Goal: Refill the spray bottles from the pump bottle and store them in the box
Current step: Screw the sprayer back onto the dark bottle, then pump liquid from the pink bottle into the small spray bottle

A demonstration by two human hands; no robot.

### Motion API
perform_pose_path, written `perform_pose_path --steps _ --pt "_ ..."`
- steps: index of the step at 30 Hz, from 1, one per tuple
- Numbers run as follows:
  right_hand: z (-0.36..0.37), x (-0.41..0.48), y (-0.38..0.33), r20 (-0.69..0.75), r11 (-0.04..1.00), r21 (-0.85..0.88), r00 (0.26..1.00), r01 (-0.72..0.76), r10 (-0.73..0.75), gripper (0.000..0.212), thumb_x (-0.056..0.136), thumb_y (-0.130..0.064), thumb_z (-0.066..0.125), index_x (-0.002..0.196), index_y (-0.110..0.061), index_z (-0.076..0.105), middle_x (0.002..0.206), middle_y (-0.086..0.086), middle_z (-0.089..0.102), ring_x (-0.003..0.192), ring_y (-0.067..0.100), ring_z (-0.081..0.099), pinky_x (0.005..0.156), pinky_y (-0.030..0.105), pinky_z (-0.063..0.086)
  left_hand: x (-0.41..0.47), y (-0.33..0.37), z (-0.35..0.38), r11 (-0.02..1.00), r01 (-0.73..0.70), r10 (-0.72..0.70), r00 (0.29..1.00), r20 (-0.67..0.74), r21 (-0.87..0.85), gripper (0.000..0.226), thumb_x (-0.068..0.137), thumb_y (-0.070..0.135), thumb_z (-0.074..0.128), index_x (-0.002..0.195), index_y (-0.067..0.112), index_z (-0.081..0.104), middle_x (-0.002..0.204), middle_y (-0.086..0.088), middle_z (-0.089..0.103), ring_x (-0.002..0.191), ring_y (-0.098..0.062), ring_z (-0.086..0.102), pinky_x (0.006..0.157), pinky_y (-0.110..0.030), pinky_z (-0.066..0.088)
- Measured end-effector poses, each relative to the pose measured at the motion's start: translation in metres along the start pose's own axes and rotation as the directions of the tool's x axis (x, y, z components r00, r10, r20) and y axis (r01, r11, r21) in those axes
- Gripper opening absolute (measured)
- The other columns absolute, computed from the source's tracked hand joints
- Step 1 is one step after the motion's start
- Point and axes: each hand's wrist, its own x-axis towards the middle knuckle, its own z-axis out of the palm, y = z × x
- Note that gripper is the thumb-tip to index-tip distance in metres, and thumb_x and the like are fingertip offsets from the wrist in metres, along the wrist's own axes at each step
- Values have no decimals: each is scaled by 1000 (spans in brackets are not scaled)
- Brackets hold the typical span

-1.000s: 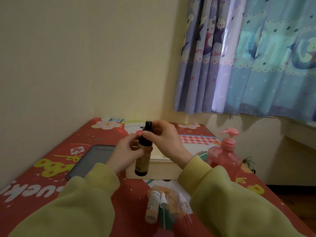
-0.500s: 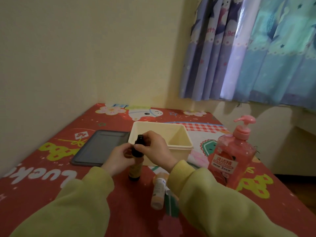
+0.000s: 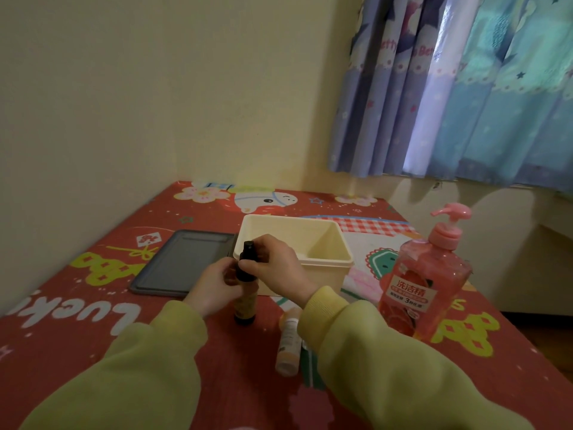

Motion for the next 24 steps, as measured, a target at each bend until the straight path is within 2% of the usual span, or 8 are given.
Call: perform_pose_path --steps 3,6,8,10,14,16,20,24 --pt "-15 -3 -4 87 999 -20 995 -47 49 57 85 -27 66 133 -6 43 129 12 55 117 22 54 92 28 44 1 2 -7 992 69 -73 997 34 102 28 75 9 73 91 16 50 82 2 57 74 -6 55 56 -16 40" --pt "-39 -7 -1 46 988 -129 995 -83 89 45 89 -30 61 124 -5 51 117 13 62 102 21 61 88 31 50 -5 4 -17 889 147 -198 977 75 435 28 75 30 73 74 10 53 64 0 51 55 -9 50 46 -20 32" --pt "-51 -12 6 79 975 -168 984 -145 160 34 92 -26 56 116 -1 55 103 17 67 79 19 65 77 33 57 -17 6 -8 861 241 -345 924 167 448 32 82 34 65 67 12 47 60 -4 54 43 -9 54 40 -20 40" --pt "-53 -22 16 159 943 -234 948 -235 276 30 95 -21 51 107 5 58 95 20 70 64 15 63 66 29 58 -31 3 9 857 316 -442 857 266 408 29 85 37 61 74 13 48 66 -5 59 46 -10 60 42 -20 47" --pt "-43 -42 35 248 876 -315 859 -365 447 20 96 -17 47 85 -3 57 96 23 70 59 17 63 65 27 58 -39 -7 44 880 280 -398 875 274 384 31 83 43 61 85 14 51 69 -2 60 55 -9 60 47 -21 48" --pt "-37 -48 42 235 862 -299 844 -408 481 19 97 -15 45 86 -3 55 98 25 69 61 21 65 71 33 59 -40 -6 56 891 259 -359 905 228 374 33 82 45 61 80 14 51 66 -1 58 53 -10 57 44 -20 46" --pt "-27 -54 47 184 861 -291 859 -417 478 20 96 -16 43 94 -2 58 103 23 67 93 32 68 84 40 56 -38 -5 74 896 230 -317 930 185 380 37 79 49 62 70 16 49 65 0 53 49 -11 50 42 -23 41" --pt "-25 -55 51 144 853 -342 875 -395 463 19 95 -16 43 89 -5 58 103 20 67 95 31 66 83 36 54 -37 0 78 894 222 -320 924 207 390 35 76 45 68 75 17 47 71 -2 53 52 -14 50 43 -24 40"
